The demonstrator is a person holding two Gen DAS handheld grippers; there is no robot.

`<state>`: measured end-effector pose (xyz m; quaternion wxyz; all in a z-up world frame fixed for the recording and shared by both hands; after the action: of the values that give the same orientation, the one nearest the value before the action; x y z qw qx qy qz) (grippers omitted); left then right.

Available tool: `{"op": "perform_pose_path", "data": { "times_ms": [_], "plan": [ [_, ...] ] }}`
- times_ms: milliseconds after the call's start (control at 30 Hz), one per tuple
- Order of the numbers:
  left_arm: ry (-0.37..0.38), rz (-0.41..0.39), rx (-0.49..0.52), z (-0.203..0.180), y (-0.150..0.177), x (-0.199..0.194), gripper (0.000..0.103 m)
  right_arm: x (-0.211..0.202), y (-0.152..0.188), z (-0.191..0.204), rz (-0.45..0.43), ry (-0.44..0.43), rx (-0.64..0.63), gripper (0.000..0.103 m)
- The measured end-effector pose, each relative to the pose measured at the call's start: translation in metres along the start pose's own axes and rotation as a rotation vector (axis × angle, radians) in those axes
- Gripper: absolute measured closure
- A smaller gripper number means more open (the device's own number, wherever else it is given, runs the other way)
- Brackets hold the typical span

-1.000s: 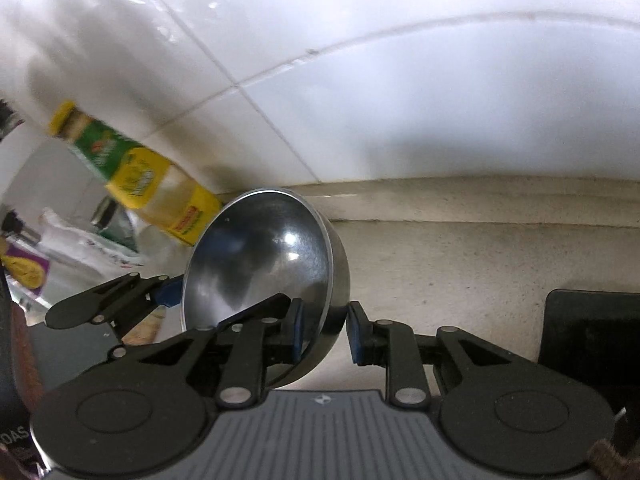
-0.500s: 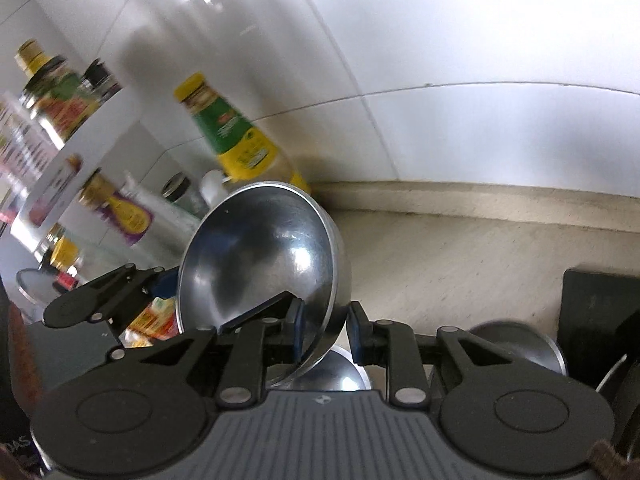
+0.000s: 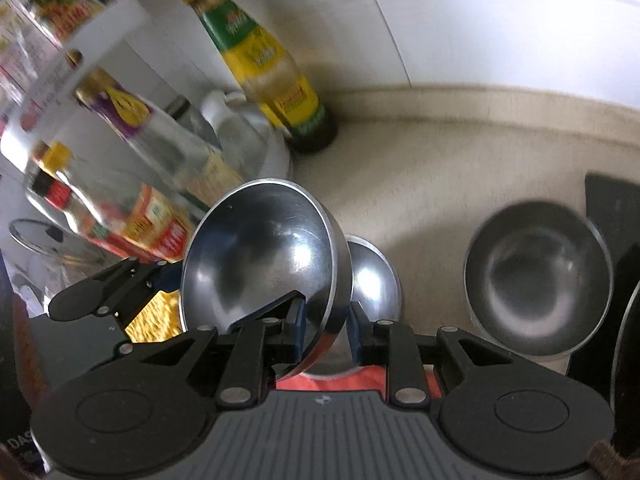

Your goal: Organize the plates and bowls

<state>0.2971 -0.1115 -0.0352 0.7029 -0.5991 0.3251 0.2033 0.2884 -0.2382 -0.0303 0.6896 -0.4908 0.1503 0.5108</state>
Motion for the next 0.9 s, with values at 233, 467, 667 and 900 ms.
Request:
{"op": "perform_pose_path", "data": {
  "times_ms": [233,467,667,900],
  "plan": [
    [0.019,0.047,-0.017,0.003,0.012,0.013,0.026,0.021,0.013,-0.010,0.053,0.026,0.019,0.081],
    [0.019,0.047,-0.013,0.006,0.010,0.019,0.027,0.030,0.010,-0.008,0.066,0.036,0.009,0.080],
    [0.031,0.060,-0.022,0.011,0.006,0.029,0.026,0.034,0.005,-0.012,0.070,0.038,0.025,0.080],
    [0.019,0.066,-0.027,0.015,0.005,0.033,0.026,0.039,0.003,-0.018,0.068,0.039,0.053,0.080]
  ]
}}
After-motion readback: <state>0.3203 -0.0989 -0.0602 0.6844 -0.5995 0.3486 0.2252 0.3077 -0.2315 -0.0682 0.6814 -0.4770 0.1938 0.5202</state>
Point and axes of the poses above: each gripper's, at about its wrist camera, not at the fingertips, and x roughly the way its jaws point, z to its left, y to its underside, the point moved 1 cm from there along x, roughly the way its jaws point, and after that the axes turned 7 degrees about -z, right-handed, at the moved point
